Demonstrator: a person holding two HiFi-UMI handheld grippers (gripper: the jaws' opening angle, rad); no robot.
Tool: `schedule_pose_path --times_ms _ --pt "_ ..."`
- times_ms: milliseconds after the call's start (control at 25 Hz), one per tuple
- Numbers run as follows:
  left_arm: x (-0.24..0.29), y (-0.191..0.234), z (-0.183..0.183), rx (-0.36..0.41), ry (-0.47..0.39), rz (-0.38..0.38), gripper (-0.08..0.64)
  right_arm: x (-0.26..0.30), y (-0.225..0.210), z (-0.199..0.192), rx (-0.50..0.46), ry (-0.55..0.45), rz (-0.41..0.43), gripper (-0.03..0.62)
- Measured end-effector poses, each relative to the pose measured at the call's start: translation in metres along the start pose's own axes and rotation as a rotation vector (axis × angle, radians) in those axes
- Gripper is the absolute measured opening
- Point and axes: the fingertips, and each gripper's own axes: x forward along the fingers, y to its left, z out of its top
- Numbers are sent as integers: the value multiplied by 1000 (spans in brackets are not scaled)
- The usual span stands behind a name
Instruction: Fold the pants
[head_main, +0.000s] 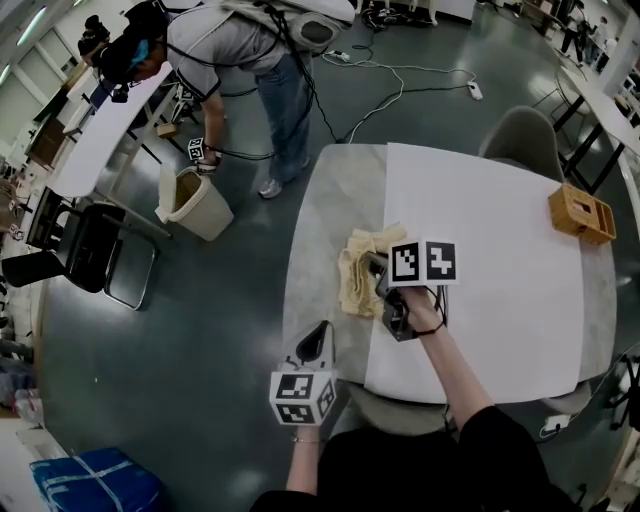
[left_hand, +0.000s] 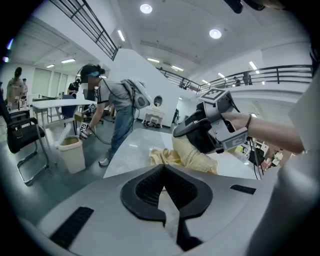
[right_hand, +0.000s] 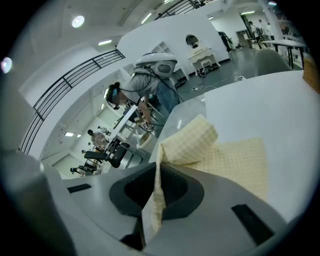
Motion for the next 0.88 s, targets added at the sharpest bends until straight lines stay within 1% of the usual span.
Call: schedule_pose_path --times_ms 200,480,880 --pt "-2 11 -7 -24 9 23 14 24 -3 -10 1 48 -22 28" --pt "-4 20 -11 -50 17 41 14 46 -6 -18 0 86 -73 28" --pt "-4 25 -16 -63 24 54 14 67 -13 -26 34 113 -100 28"
